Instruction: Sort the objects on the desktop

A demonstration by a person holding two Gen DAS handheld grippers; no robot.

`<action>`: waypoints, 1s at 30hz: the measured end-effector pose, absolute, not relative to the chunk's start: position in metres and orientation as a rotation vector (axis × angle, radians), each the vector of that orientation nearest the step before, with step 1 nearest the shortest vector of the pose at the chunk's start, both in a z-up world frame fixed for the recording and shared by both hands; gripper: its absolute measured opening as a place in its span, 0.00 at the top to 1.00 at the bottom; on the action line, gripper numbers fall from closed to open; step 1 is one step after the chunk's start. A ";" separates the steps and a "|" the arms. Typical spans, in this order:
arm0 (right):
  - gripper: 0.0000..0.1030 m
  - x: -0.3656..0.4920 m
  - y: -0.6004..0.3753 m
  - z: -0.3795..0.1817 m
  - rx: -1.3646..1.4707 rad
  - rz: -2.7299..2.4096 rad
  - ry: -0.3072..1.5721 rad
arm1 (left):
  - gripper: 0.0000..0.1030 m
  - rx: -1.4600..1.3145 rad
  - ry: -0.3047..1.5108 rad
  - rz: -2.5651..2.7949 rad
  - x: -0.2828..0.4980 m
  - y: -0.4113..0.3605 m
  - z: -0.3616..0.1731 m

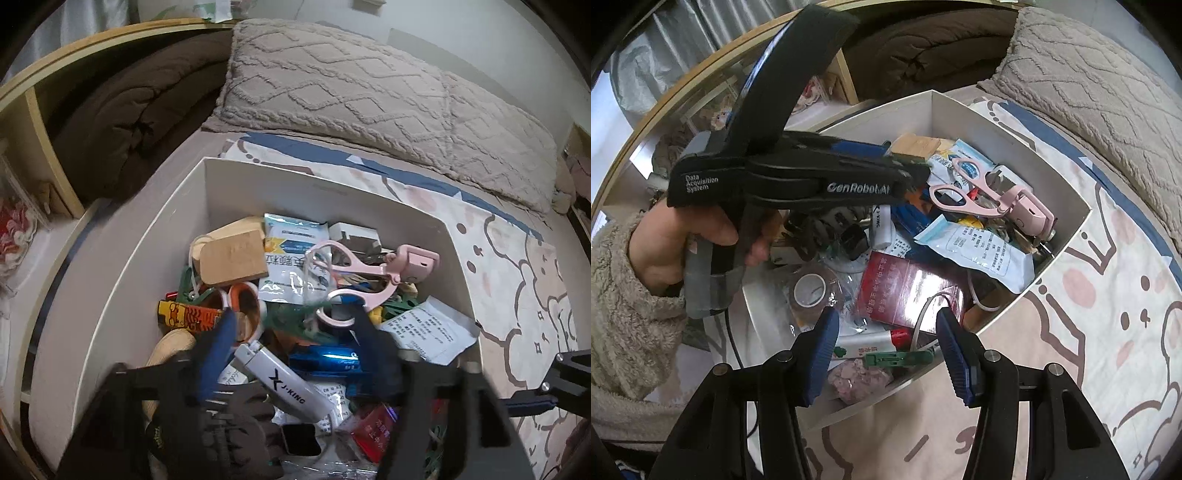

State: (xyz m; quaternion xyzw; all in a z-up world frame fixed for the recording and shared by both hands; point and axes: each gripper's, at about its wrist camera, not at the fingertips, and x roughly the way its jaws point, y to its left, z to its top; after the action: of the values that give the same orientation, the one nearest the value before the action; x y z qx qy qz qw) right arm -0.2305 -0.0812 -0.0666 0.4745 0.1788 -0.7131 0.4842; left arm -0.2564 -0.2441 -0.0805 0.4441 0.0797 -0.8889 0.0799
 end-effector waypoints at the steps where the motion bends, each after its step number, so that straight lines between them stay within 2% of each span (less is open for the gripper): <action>1: 0.47 -0.231 -0.081 -0.067 1.157 -1.734 0.429 | 0.33 1.327 0.241 -2.660 -0.255 -0.244 -0.080; 18: 0.47 -0.220 -0.076 -0.048 1.100 -1.807 0.359 | 0.33 1.278 0.258 -2.700 -0.217 -0.247 -0.051; 25: 0.47 -0.208 -0.055 -0.034 1.050 -1.891 0.316 | 0.32 1.231 0.208 -2.722 -0.191 -0.236 -0.036; 30: 0.47 -0.198 -0.042 -0.023 1.000 -1.957 0.278 | 0.21 1.153 0.217 -2.750 -0.168 -0.228 -0.022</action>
State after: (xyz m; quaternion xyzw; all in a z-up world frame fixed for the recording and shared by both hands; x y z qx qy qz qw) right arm -0.1979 -0.0420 -0.0227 0.4037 0.1122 -0.7905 0.4468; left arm -0.1677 -0.2279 -0.0220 0.3845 0.0725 -0.9172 0.0760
